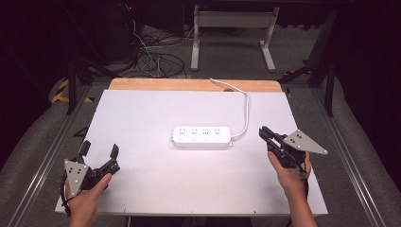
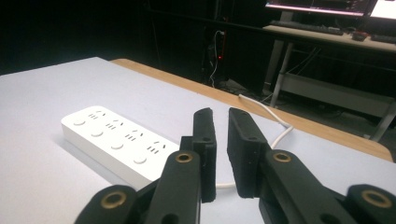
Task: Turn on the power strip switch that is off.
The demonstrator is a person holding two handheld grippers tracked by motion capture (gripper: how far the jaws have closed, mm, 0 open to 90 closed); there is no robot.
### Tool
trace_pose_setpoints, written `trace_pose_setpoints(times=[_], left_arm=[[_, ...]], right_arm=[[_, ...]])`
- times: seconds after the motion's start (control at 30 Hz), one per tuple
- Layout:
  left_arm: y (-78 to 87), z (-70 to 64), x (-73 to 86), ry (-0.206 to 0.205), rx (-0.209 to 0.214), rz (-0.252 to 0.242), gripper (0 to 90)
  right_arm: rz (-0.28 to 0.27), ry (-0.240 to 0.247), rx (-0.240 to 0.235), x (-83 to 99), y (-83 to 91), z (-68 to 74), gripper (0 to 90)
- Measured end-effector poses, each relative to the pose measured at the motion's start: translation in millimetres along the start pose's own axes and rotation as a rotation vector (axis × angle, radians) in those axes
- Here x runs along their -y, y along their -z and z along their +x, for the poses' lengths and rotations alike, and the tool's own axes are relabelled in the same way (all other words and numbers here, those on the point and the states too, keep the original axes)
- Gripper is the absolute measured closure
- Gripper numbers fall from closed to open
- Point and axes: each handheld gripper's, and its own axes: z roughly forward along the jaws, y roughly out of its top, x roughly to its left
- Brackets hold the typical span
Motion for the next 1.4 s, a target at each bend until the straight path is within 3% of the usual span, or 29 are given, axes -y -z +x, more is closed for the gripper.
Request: trace_pose_setpoints(times=[0.23, 0.53, 0.7, 0.83, 0.93, 1.4], left_arm=[[0.2, 0.3, 0.1, -0.001, 0.001, 0.001, 9.8], [0.2, -0.4, 0.1, -0.002, 0.003, 0.002, 9.9], [0.1, -0.6, -0.1, -0.003, 0.002, 0.001, 10.0], [-0.1, -0.5, 0.2, -0.004, 0.003, 0.004, 10.1], [0.3, 0.3, -0.4, 0.0, 0.002, 0.001, 10.3], [1.9, 2.5, 0.0, 0.005, 0.002, 0.01, 10.9]], right_arm=[[0.047, -0.017, -0.027, -3.6, -10.7, 3.9, 90.0], [0.122, -0.046, -0.069, -12.4, -26.1, 11.8, 90.0], [0.168, -0.057, -0.067, -14.0, -35.3, 14.9, 90.0], [0.215, -0.082, -0.065, -13.1, -46.6, 17.8, 90.0], [0.267, -0.076, -0.065, -11.9, -59.3, 22.2, 90.0], [0.403, -0.089, -0.079, -9.8, -101.4, 40.6, 90.0]])
